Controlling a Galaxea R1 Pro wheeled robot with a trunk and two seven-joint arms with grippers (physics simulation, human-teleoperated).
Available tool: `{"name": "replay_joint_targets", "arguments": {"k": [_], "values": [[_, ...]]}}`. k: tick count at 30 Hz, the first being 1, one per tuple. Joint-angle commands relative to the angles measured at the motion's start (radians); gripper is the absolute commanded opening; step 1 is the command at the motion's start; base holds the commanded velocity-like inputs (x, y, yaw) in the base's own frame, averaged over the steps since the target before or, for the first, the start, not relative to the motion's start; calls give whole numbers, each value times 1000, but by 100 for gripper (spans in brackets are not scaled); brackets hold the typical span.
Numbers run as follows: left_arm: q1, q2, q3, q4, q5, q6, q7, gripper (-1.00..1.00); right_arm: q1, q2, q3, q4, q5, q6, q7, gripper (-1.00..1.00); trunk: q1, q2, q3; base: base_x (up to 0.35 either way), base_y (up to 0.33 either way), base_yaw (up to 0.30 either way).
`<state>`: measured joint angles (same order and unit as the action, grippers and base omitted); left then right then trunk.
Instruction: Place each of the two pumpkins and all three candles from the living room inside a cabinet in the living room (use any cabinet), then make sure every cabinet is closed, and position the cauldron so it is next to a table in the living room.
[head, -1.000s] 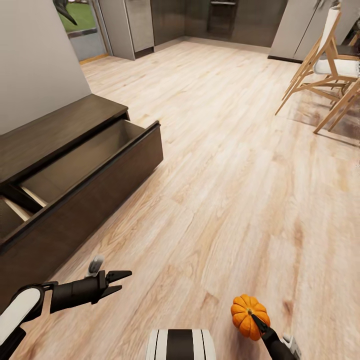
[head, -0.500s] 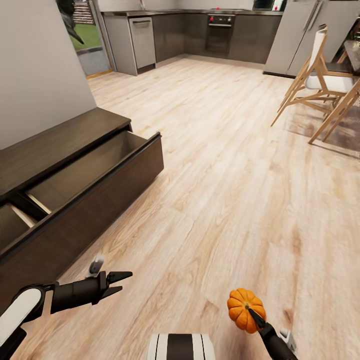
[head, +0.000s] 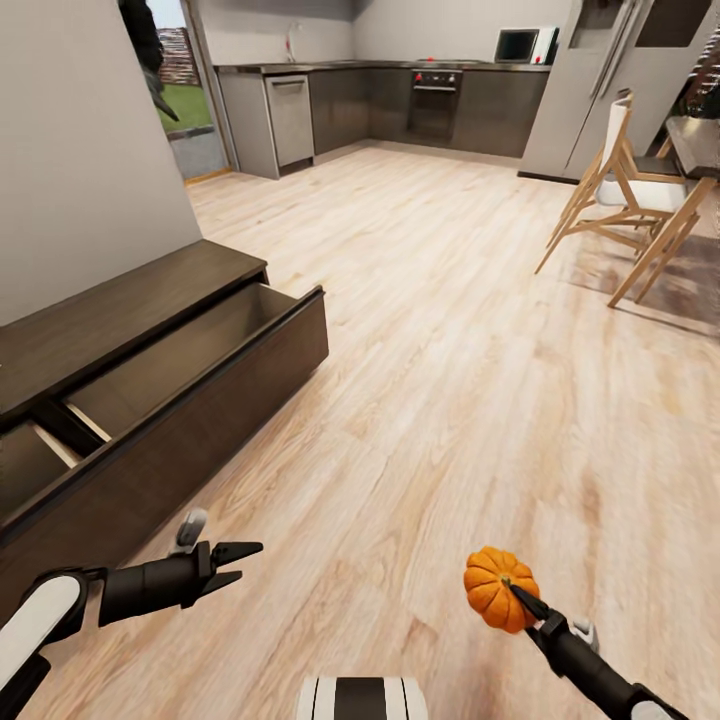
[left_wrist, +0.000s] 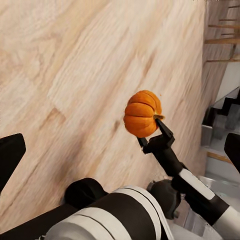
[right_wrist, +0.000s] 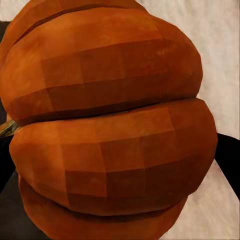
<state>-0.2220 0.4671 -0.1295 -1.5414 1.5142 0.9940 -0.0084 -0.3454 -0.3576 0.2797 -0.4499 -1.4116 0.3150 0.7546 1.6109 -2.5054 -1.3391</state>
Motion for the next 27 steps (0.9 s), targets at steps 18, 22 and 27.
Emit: {"name": "replay_joint_targets", "arguments": {"k": [18, 22, 27], "values": [[-2, 8, 7, 0, -32, 0, 14, 100, 0, -11, -96, -918, 36, 134, -1235, -100, -8, 4, 69, 0, 0, 0], [-2, 7, 7, 0, -62, -2, 15, 100, 0, -11, -100, -934, 98, 137, -1276, -100, -10, 5, 84, 0, 0, 0], [-5, 5, 8, 1, -126, -6, 36, 100, 0, -11, -97, -937, 113, 138, -1299, -100, -22, 26, 102, 0, 0, 0]]}}
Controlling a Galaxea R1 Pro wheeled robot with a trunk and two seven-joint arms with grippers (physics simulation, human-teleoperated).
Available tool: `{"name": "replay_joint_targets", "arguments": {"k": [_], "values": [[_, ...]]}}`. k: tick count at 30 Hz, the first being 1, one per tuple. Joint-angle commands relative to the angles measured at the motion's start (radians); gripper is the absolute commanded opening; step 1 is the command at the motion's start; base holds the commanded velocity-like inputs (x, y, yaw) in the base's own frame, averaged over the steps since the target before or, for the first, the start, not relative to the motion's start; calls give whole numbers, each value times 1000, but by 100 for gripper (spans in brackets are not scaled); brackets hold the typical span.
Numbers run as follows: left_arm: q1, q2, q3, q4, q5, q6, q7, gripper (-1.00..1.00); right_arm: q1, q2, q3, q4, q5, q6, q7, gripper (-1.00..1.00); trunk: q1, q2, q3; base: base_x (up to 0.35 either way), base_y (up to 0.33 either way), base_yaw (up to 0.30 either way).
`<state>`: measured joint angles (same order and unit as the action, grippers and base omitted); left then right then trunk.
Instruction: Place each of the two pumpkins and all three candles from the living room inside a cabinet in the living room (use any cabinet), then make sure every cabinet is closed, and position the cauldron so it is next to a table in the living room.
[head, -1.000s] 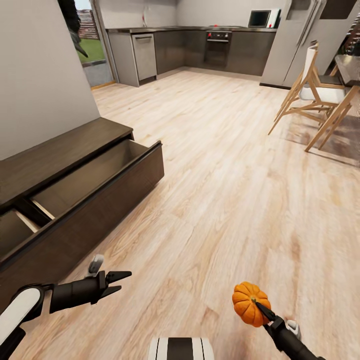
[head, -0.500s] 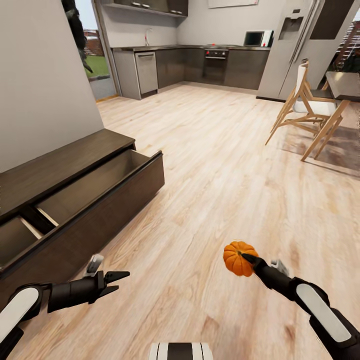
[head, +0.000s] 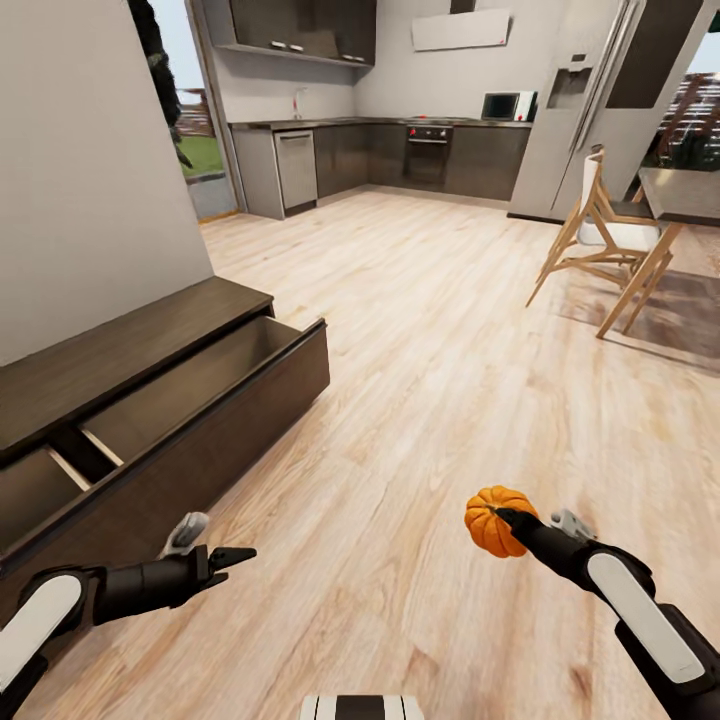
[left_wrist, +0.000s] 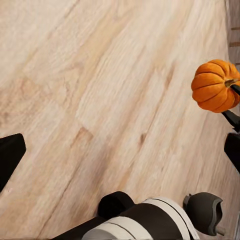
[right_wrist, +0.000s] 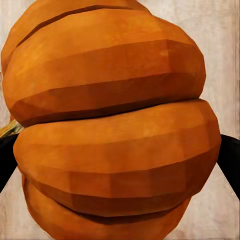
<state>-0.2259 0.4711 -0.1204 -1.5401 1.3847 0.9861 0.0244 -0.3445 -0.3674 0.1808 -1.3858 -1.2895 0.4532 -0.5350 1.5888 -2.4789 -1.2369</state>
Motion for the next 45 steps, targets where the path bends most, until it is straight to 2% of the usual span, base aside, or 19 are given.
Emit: {"name": "replay_joint_targets", "arguments": {"k": [1, 2, 5, 9, 13, 17, 20, 23, 24, 25, 28, 29, 30, 34, 36, 39, 45], "values": [[-1, -1, 0, -1, -12, 1, 18, 100, -1, -1, 3, -1, -7, 0, -24, -100, -4, 7, 2, 0, 0, 0], [-2, -3, 0, -1, -23, 1, 37, 100, -1, -1, 4, -2, -1, 0, -43, -100, -8, 14, 6, 0, 0, 0], [-4, -8, 6, -1, -36, 0, 106, 100, -5, 0, 6, -2, 50, 1, -115, -100, -19, 35, 15, 0, 0, 0], [-7, -9, 8, -1, -40, -1, 164, 100, -9, 6, 19, -3, 100, 4, -148, -100, -35, 63, 27, 0, 0, 0], [-9, -15, 8, -2, -41, -1, 252, 100, -11, 18, 24, -2, 113, 46, -157, -100, -50, 91, 40, 0, 0, 0], [-10, -21, 8, -5, -41, -2, 289, 100, -13, 20, 25, -2, 115, 64, -172, -100, -65, 119, 53, 0, 0, 0], [-10, -24, 8, -7, -41, -3, 296, 100, -35, 25, 34, -1, 113, 69, -257, -100, -77, 140, 62, 0, 0, 0], [-10, -23, 8, -8, -43, -3, 298, 100, -44, 57, 55, -1, 114, 71, -315, -100, -88, 161, 71, 0, 0, 0], [-11, -24, 3, -5, -53, -3, 312, 100, -45, 66, 59, -2, 114, 73, -324, -100, -92, 168, 74, 0, 0, 0], [-12, -28, 1, -4, -74, -3, 351, 100, -46, 71, 61, -2, 114, 81, -328, -100, -96, 175, 78, 0, 0, 0], [-15, -58, 2, -2, -114, -3, 493, 100, -47, 75, 63, -2, 116, 103, -330, -100, -108, 196, 87, 0, 0, 0], [-17, -80, 1, -2, -120, -4, 524, 100, -47, 75, 63, -2, 118, 105, -328, -100, -111, 203, 90, 0, 0, 0], [-19, -108, 0, -3, -130, -4, 543, 100, -47, 76, 64, -2, 130, 106, -326, -100, -115, 210, 93, 0, 0, 0], [-29, -156, -4, -4, -170, -4, 580, 100, -47, 77, 64, -3, 184, 106, -322, -100, -131, 238, 106, 0, 0, 0], [-31, -186, -6, -4, -204, -4, 584, 100, -47, 84, 65, -3, 211, 106, -321, -100, -138, 252, 112, 0, 0, 0], [-32, -201, -7, -6, -234, -3, 584, 100, -47, 88, 65, -4, 223, 106, -321, -100, -150, 273, 121, 0, 0, 0], [-33, -203, -4, -7, -244, -1, 583, 100, -47, 89, 65, -15, 228, 103, -321, -100, -173, 315, 140, 0, 0, 0]]}}
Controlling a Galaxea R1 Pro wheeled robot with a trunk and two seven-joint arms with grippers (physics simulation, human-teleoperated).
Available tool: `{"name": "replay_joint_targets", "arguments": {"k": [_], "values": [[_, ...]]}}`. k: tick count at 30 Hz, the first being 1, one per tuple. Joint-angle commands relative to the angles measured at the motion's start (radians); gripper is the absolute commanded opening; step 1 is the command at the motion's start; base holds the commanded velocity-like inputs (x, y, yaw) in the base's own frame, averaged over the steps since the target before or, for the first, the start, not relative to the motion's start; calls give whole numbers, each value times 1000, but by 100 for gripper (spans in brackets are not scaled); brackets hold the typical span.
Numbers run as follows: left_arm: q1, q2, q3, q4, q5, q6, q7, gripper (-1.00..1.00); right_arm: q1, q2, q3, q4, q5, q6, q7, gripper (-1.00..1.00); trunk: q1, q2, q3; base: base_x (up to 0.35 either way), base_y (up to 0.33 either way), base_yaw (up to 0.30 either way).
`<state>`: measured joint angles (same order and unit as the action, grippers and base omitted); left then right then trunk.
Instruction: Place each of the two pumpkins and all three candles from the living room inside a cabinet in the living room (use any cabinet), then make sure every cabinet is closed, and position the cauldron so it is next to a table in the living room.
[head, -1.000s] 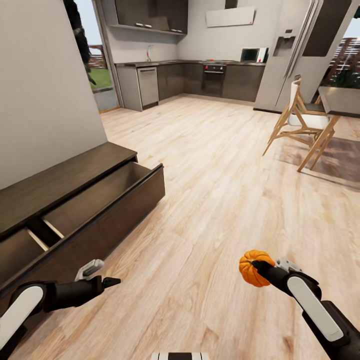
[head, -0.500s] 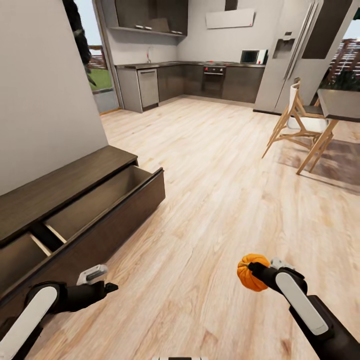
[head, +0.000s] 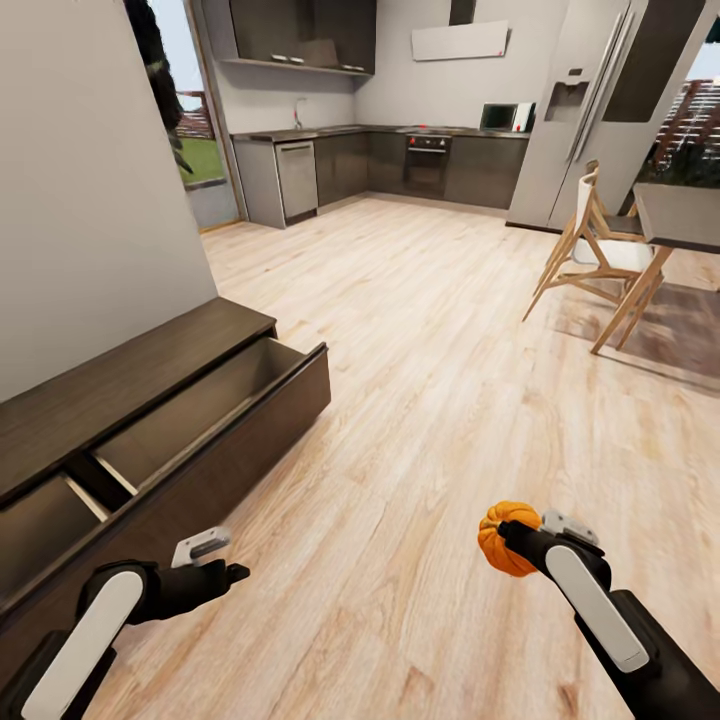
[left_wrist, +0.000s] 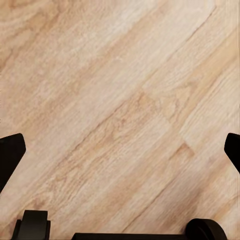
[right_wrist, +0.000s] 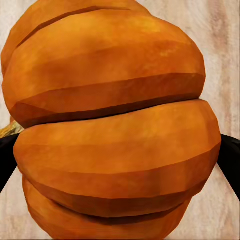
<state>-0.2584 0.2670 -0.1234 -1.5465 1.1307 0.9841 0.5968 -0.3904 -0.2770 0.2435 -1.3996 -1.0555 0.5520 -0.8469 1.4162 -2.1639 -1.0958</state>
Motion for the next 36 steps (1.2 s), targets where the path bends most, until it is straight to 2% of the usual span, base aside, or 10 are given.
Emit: {"name": "replay_joint_targets", "arguments": {"k": [1, 12, 19, 32, 36], "values": [[-1, 2, -1, -1, 9, 1, 10, 100, -1, -2, 2, -5, -6, 4, -9, -100, -4, 7, 2, 0, 0, 0], [-1, 2, 1, -3, 9, 1, 10, 100, -1, -2, 2, -12, -6, 3, -9, -100, -46, 84, 37, 0, 0, 3], [-1, -2, 0, -3, 9, 1, 10, 100, -1, -2, 3, -12, -6, 3, -5, -100, -73, 133, 62, 0, 0, 132], [-1, -1, 1, -3, 9, 2, 3, 100, -1, -1, 3, -12, -6, 5, -1, -100, -73, 133, 72, -5, 0, 237], [-1, -2, 1, -3, 9, 1, 3, 100, -1, -2, 3, -10, -6, 5, 9, -100, -73, 133, 76, -231, 0, 241]]}}
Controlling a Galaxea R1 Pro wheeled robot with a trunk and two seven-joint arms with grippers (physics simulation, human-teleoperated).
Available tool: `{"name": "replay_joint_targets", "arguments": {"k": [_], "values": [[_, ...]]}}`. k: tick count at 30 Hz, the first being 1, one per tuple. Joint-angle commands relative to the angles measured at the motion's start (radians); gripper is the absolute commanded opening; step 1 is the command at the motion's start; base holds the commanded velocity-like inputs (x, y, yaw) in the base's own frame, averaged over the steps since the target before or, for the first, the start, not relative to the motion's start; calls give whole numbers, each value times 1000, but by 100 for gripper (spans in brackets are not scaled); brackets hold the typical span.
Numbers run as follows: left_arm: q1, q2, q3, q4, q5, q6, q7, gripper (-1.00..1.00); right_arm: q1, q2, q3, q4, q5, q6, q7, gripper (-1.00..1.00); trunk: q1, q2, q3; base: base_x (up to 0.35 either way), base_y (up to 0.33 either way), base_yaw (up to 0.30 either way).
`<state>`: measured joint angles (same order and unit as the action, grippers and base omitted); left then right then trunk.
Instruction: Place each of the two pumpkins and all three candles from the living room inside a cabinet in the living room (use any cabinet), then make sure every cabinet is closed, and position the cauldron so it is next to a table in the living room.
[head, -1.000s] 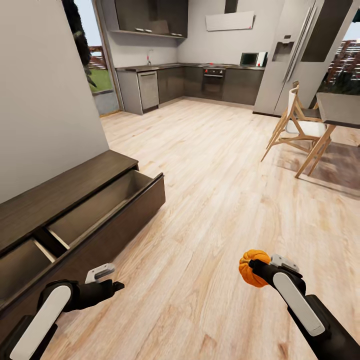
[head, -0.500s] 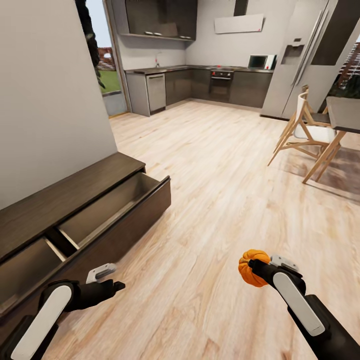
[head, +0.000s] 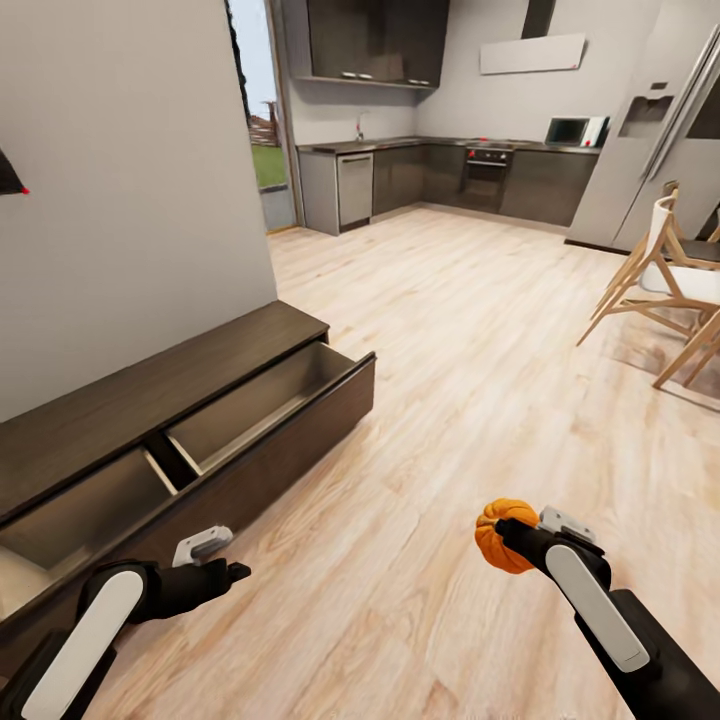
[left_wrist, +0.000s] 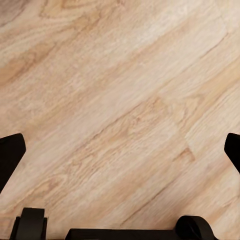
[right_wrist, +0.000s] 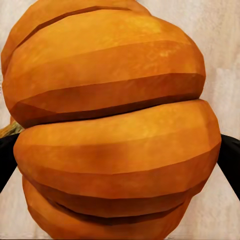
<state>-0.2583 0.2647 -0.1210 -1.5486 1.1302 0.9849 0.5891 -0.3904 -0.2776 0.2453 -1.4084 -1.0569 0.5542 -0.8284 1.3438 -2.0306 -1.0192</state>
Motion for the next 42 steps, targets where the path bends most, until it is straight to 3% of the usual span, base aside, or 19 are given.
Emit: {"name": "replay_joint_targets", "arguments": {"k": [1, 15, 42], "values": [[-1, 1, -2, 0, 10, 1, 11, 100, -1, -1, 2, -1, -5, 3, -7, -100, -1, 0, 0, -305, 0, 241], [-1, 1, -5, 1, 10, 0, 14, 100, -1, -2, 0, -1, -5, 4, 7, -100, -1, 0, 12, -90, 0, 242], [-1, -1, -6, -1, 10, 1, 15, 100, -1, 0, 0, -2, -6, 4, 9, -100, -1, 0, 35, -281, 0, 242]]}}
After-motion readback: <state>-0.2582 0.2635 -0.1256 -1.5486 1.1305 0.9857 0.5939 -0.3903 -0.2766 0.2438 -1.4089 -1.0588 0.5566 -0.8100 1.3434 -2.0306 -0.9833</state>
